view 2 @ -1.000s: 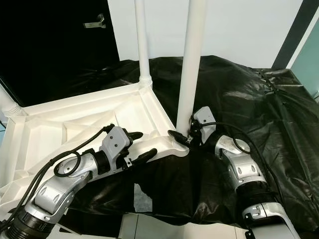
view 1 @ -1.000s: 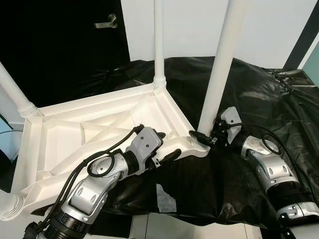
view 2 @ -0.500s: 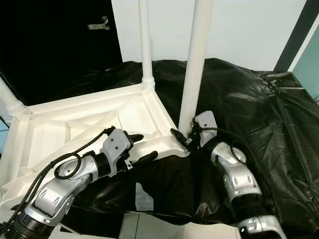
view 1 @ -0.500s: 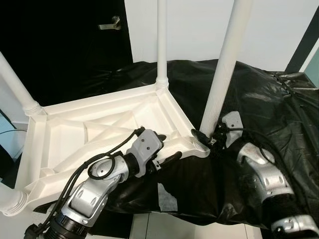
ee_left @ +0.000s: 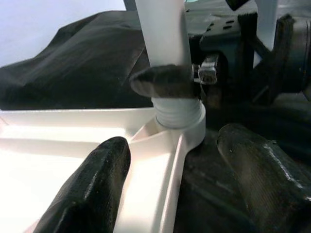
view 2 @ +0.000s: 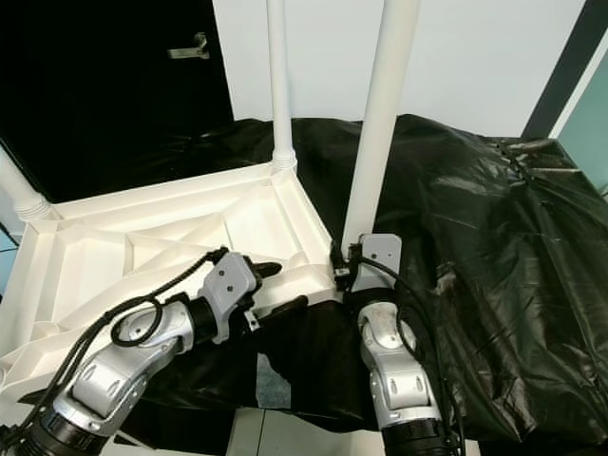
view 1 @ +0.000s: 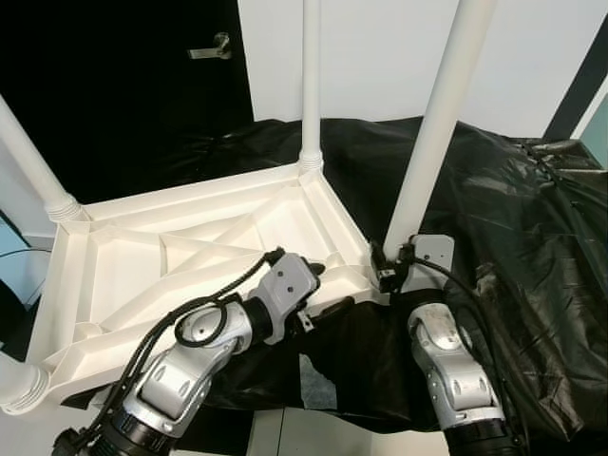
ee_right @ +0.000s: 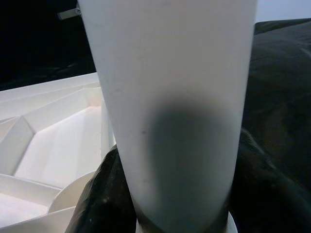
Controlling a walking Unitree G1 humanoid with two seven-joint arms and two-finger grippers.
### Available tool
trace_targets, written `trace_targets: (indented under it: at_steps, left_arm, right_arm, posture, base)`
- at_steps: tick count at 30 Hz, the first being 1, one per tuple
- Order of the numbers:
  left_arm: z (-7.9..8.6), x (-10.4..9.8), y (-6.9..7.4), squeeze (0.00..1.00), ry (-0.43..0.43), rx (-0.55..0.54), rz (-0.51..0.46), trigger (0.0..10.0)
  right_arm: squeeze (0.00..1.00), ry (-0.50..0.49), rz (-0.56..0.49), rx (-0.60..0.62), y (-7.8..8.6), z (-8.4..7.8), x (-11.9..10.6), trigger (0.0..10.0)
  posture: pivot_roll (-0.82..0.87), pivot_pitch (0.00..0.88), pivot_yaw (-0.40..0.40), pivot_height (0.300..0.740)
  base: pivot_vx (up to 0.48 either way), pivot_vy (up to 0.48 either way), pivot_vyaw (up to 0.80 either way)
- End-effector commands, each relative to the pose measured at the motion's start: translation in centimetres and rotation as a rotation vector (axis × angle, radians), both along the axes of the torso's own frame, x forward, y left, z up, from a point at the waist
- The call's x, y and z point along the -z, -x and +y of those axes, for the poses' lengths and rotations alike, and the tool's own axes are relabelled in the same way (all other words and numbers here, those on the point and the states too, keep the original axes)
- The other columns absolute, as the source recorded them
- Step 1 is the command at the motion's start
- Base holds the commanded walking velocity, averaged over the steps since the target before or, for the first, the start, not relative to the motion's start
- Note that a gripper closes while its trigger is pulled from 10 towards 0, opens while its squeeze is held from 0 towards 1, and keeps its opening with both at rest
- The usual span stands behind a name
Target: Building children table
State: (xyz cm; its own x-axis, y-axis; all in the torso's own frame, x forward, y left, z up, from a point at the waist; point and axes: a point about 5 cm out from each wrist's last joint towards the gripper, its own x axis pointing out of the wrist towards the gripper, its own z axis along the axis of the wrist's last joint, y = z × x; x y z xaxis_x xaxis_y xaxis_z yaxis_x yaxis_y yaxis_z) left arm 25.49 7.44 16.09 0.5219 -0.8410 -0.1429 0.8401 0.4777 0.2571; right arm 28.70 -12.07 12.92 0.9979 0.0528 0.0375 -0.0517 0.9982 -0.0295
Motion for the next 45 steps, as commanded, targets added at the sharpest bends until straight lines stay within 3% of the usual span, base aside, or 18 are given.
trace_targets:
  at_steps: [1,10,11,17,23,24,25,28,31,32,38,39,41,42,45]
  left_arm:
    - [-0.3,0.1,0.1,0.00,-0.029,0.069,0.011,10.0]
    - [0.0,-0.1,-0.1,0.00,-0.035,0.052,0.000,10.0]
    - [0.1,-0.2,-0.2,0.00,-0.035,0.048,-0.003,10.0]
    - [0.3,-0.4,-0.4,0.00,-0.035,0.031,-0.013,10.0]
    - [0.5,-0.3,-0.4,0.00,-0.033,0.022,-0.012,10.0]
    - [0.5,-0.3,-0.4,0.00,-0.032,0.022,-0.012,10.0]
    - [0.5,-0.3,-0.5,0.00,-0.032,0.022,-0.013,10.0]
    - [0.5,-0.4,-0.5,0.00,-0.032,0.023,-0.014,10.0]
    - [0.5,-0.5,-0.7,0.00,-0.033,0.026,-0.018,10.0]
    - [0.5,-0.5,-0.7,0.00,-0.033,0.026,-0.018,10.0]
    - [0.3,-0.6,-0.9,0.00,-0.036,0.036,-0.024,10.0]
    - [0.3,-0.6,-0.9,0.00,-0.037,0.035,-0.026,10.0]
    - [0.3,-0.6,-1.0,0.00,-0.037,0.034,-0.028,10.0]
    - [0.3,-0.7,-1.0,0.00,-0.037,0.032,-0.031,10.0]
    - [0.4,-0.8,-1.0,0.00,-0.034,0.025,-0.035,10.0]
  right_arm:
    - [0.00,0.024,0.082,0.031,0.4,-0.7,1.5,10.0]
    - [0.00,0.004,0.046,-0.010,0.3,0.1,0.6,10.0]
    - [1.00,0.003,0.043,-0.004,0.3,0.0,0.5,10.0]
    - [1.00,-0.028,0.005,-0.065,0.4,0.0,-0.1,10.0]
    - [1.00,0.009,-0.050,-0.211,0.6,-2.1,-0.8,10.0]
    - [0.15,0.026,-0.058,-0.249,0.6,-2.6,-0.9,10.0]
    - [0.00,0.040,-0.053,-0.302,0.4,-3.0,-1.0,10.0]
    - [0.00,0.050,-0.053,-0.343,0.3,-3.2,-1.1,10.0]
    - [0.00,0.096,-0.055,-0.491,-0.8,-3.2,-1.7,10.0]
    - [0.00,0.096,-0.055,-0.491,-0.8,-3.2,-1.7,10.0]
    - [0.00,0.159,-0.037,-0.638,-2.5,-2.2,-2.1,10.0]
    - [0.00,0.175,-0.027,-0.652,-2.8,-2.2,-1.9,5.0]
    - [0.00,0.185,-0.020,-0.662,-2.9,-2.2,-1.8,5.0]
    - [0.00,0.192,-0.006,-0.674,-2.9,-2.2,-1.5,0.0]
    - [0.00,0.169,0.016,-0.711,-2.7,-2.3,-1.1,0.0]
  posture:
    - [0.03,0.000,0.019,0.740]
    - [0.05,0.000,0.003,0.740]
    - [0.05,0.000,-0.002,0.740]
    - [0.06,0.000,-0.007,0.740]
    - [0.05,0.000,-0.003,0.740]
    - [0.05,0.000,-0.003,0.740]
    - [0.05,0.000,-0.003,0.740]
    - [0.04,0.000,0.003,0.740]
    - [0.04,0.000,0.011,0.740]
    - [0.04,0.000,0.011,0.740]
    - [0.04,0.000,0.013,0.740]
    - [0.05,0.000,0.008,0.740]
    - [0.05,0.000,0.007,0.740]
    - [0.06,0.000,-0.001,0.740]
    - [0.06,0.000,-0.003,0.740]
  base:
    - [0.000,0.000,0.00]
    - [0.000,0.000,0.00]
    - [0.000,0.000,0.00]
    - [0.000,0.000,0.00]
    - [0.000,0.000,0.00]
    - [0.000,0.000,0.00]
    - [0.000,0.000,0.00]
    - [0.000,0.000,0.00]
    - [0.000,0.000,0.00]
    - [0.000,0.000,0.00]
    - [0.000,0.000,0.00]
    - [0.000,0.000,0.00]
    - [0.000,0.000,0.00]
    - [0.000,0.000,0.00]
    - [0.000,0.000,0.00]
